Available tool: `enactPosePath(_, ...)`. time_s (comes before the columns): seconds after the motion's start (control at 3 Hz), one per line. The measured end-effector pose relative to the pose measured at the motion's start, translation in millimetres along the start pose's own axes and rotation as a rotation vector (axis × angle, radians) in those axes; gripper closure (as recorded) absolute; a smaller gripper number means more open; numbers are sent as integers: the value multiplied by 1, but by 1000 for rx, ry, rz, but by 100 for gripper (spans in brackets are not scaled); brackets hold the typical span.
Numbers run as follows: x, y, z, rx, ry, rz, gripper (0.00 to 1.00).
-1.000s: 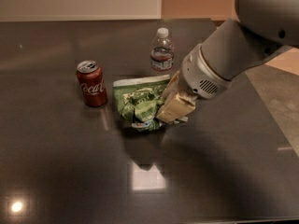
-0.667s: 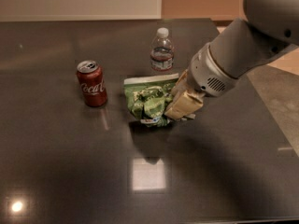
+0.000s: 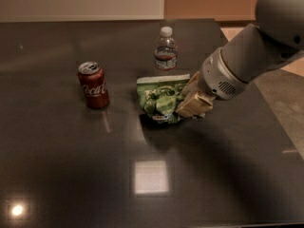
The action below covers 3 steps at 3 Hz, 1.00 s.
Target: Move green jalapeno chip bag near water bottle
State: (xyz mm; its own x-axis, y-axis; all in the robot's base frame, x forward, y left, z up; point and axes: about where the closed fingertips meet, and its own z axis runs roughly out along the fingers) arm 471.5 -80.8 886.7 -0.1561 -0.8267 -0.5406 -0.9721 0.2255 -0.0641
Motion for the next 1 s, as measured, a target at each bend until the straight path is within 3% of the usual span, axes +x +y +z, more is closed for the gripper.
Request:
enactPosePath(0.33,6,-5,5,-14,-13,-4,13)
enactPosePath(0.67,5,-4,5,-14,-11,-6,0)
enactPosePath(1.0,5,-4,5,-14,-11,-6,0)
